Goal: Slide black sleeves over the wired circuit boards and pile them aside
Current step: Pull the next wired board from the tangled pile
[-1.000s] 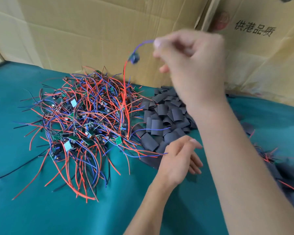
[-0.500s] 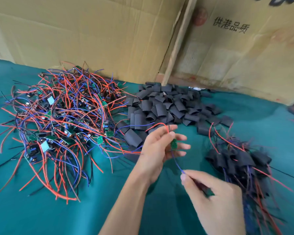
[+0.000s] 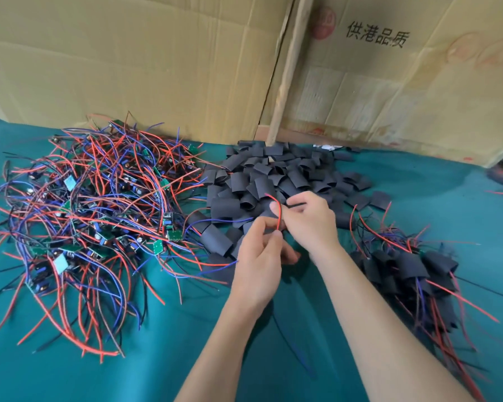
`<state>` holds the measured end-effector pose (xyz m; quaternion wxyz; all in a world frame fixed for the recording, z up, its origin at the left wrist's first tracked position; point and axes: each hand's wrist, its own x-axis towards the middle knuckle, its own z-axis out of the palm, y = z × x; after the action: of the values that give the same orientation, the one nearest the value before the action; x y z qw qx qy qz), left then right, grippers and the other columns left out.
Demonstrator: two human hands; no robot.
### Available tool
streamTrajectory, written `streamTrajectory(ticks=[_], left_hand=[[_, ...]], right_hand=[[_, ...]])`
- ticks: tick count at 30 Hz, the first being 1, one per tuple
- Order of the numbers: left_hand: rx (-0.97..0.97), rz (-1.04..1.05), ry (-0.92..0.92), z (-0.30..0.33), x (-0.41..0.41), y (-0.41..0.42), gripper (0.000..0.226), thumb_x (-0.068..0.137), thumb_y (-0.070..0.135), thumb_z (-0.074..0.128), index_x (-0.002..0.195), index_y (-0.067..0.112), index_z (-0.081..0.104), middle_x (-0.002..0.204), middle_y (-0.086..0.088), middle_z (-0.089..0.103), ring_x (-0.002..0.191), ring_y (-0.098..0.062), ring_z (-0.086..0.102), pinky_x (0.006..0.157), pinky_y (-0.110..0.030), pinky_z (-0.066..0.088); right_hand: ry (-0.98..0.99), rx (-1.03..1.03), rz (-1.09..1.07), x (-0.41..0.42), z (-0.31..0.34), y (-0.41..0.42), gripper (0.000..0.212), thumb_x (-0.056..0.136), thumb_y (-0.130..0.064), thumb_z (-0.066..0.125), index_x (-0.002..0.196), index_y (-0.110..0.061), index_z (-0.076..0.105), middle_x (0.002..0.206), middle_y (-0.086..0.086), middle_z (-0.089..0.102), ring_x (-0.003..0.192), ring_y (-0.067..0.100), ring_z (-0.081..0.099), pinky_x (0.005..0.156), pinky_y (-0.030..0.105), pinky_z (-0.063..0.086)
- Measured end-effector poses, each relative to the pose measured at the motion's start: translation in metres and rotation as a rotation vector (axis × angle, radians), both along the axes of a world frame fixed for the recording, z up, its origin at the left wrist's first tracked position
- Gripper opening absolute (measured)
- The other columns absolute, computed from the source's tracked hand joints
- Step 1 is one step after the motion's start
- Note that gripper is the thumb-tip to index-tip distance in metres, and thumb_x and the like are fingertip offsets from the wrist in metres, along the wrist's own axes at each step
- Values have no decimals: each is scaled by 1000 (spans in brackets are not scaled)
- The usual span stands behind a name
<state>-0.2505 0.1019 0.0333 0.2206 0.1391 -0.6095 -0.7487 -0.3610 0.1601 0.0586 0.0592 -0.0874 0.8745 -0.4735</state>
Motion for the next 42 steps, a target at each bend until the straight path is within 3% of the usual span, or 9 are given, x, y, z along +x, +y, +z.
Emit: streamTrajectory(ticks=[4,8,17,22,28,31,35,39,42], left_hand=[[-47,69,-5,0,0,0,26,99,-5,39,100,7,62,62,-6,63,67,-20,57,70,-30,46],[-21,102,-30,1,1,2,26,94,-6,39,97,6,61,73,-16,68,66,-19,62,72,-34,53],[82,114,-37,6,0,0,23,89,-11,38,94,-1,58,69,-14,66,61,-19,61,64,-21,53],[119,120,-50,5,-1,0,28,90,-10,36,87,10,56,70,-13,69,64,-20,65,61,-20,52],[36,124,-62,2,-2,1,25,90,-5,39,90,10,60,71,-7,67,68,-22,67,55,-14,47],[-131,134,-70,-2,-1,0,24,88,7,41,90,18,63,68,5,64,64,-16,67,55,-18,44],[-221,127,-56,-5,-2,0,26,93,4,42,90,19,63,82,-11,69,76,-37,65,77,-50,59],[-298,140,-34,-6,-1,-1,25,85,10,41,87,25,60,66,9,58,60,-13,48,58,-25,44],[-285,128,-52,-4,1,-1,25,86,9,41,87,26,60,64,12,55,60,-13,45,59,-28,41]], right_hand=[[-69,-22,-100,-7,-2,-10,33,71,-35,90,96,-27,70,106,2,74,103,29,69,93,46,56],[-29,-120,-99,-7,-3,-10,19,75,-24,88,79,-26,70,85,-6,74,91,21,71,78,34,57],[90,-201,-107,-6,-1,-26,20,78,-12,83,75,-25,68,73,-7,71,73,15,69,58,19,46],[181,-338,-237,5,7,13,17,76,-15,77,80,-28,67,67,-9,70,76,17,69,75,36,54],[13,-617,-101,42,0,51,21,84,6,71,94,-13,73,63,-6,66,53,10,58,49,22,47],[-39,-665,5,57,-4,53,21,85,4,74,93,-15,76,70,-1,68,57,14,61,52,22,49],[-24,-670,95,64,-1,50,21,76,-9,81,89,-23,73,88,-2,74,64,13,66,59,22,54],[15,-531,182,66,-2,51,31,70,-21,84,94,-31,67,99,-9,73,64,14,63,66,23,56],[14,-531,182,65,-2,53,36,67,-24,86,99,-31,69,98,-5,74,64,15,64,67,24,56]])
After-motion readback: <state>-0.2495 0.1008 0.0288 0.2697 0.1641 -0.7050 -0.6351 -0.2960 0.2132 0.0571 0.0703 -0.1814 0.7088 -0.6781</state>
